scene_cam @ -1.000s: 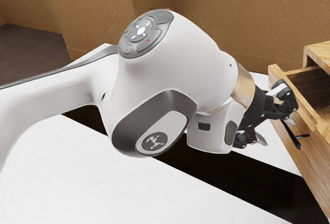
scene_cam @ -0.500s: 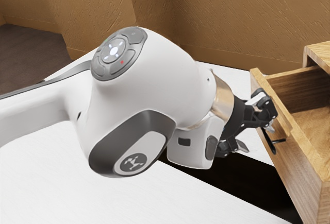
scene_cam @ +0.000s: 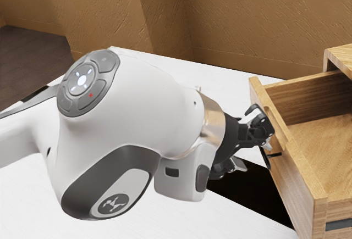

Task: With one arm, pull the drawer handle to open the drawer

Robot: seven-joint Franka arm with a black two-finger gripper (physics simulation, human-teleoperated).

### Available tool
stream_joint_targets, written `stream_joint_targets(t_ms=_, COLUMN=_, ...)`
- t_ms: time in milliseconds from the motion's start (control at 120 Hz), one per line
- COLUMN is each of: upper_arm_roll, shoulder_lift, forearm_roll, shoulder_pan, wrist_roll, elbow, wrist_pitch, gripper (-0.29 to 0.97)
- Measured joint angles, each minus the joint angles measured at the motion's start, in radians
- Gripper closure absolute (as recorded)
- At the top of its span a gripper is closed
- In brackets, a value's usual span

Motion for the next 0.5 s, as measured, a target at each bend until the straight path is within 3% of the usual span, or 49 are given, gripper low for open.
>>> stream_joint_targets(t_ms=500, upper_arm_roll=0.0, shoulder_lift=-0.123, forearm_roll=-0.075, shoulder_pan=0.015, wrist_roll=0.0, elbow=-0.081, wrist_pitch=-0.002, gripper=0.38)
